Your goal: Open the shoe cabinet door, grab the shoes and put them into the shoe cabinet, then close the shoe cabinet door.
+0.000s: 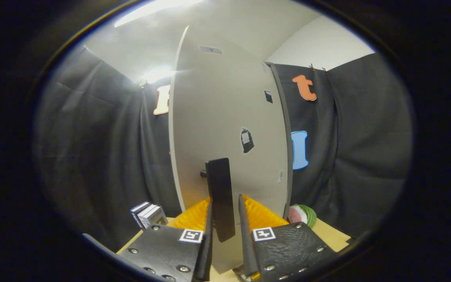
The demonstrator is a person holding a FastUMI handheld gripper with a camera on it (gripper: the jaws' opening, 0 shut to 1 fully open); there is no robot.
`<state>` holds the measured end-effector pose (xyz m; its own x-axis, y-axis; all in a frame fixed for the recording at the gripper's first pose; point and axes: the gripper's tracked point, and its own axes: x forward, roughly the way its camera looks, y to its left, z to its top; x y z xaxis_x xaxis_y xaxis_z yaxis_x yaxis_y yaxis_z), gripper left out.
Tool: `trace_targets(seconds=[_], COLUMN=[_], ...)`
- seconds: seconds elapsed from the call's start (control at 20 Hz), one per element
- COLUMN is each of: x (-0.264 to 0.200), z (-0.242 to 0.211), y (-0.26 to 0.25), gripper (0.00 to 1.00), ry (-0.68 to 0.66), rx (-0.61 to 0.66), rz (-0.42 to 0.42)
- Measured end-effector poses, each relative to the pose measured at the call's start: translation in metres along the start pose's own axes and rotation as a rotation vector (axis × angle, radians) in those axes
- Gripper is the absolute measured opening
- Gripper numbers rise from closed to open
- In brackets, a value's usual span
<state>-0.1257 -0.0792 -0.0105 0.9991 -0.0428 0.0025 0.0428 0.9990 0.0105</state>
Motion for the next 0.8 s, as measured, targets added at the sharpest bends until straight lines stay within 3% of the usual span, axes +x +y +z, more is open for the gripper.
trace_targets(seconds=[0.35, 0.8], x=[-0.03, -0.068], z=[0.003, 0.007], y=[-0.061, -0.121], gripper=[0.32, 0.31], ry=[0.03, 0.007], rx=[0.066, 0.05], rz=[-0.011, -0.036])
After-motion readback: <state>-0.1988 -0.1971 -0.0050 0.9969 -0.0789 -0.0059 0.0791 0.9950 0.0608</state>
